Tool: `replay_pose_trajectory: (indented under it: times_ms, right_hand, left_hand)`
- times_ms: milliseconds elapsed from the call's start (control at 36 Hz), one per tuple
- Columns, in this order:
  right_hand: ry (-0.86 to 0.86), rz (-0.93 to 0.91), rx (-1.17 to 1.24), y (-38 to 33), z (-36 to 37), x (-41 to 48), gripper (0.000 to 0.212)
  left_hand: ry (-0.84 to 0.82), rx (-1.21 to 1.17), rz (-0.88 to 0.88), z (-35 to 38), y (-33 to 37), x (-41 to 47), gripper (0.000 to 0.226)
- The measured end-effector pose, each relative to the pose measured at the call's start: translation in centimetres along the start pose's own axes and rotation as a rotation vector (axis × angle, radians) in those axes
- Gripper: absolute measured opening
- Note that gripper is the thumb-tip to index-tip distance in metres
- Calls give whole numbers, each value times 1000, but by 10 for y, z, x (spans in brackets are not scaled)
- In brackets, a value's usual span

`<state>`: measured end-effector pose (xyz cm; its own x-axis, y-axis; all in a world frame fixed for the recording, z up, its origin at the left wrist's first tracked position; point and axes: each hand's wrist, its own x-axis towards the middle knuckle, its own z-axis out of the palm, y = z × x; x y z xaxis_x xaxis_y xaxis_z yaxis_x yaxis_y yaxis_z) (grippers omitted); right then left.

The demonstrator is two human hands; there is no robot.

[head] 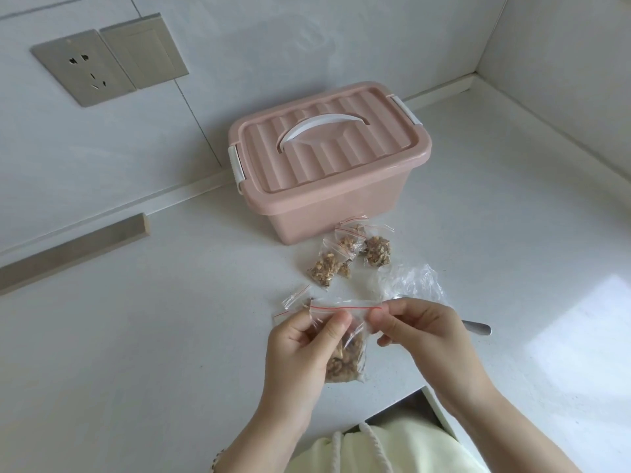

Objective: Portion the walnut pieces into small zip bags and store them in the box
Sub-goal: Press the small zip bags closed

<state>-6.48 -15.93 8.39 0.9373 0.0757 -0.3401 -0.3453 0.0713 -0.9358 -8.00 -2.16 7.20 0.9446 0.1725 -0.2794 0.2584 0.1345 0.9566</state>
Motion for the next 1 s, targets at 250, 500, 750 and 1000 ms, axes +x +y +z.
replay_pose_trajectory:
  times_ms: [250,500,750,1000]
  right_hand:
    - [33,-104,-90,3,3,-3,17]
    - [5,-150,-133,5,1,-3,6]
    - [-3,-265,-251,8,-4,-4,10]
    - [-17,-402,-360,8,-7,-4,17]
  left_hand:
    - [6,-6,69,5,0,-2,13]
    - [-77,7,74,2,0,-3,7]
    - [-194,92,131,-3,3,2,8]
    - [-220,201,312,-5,7,1,4]
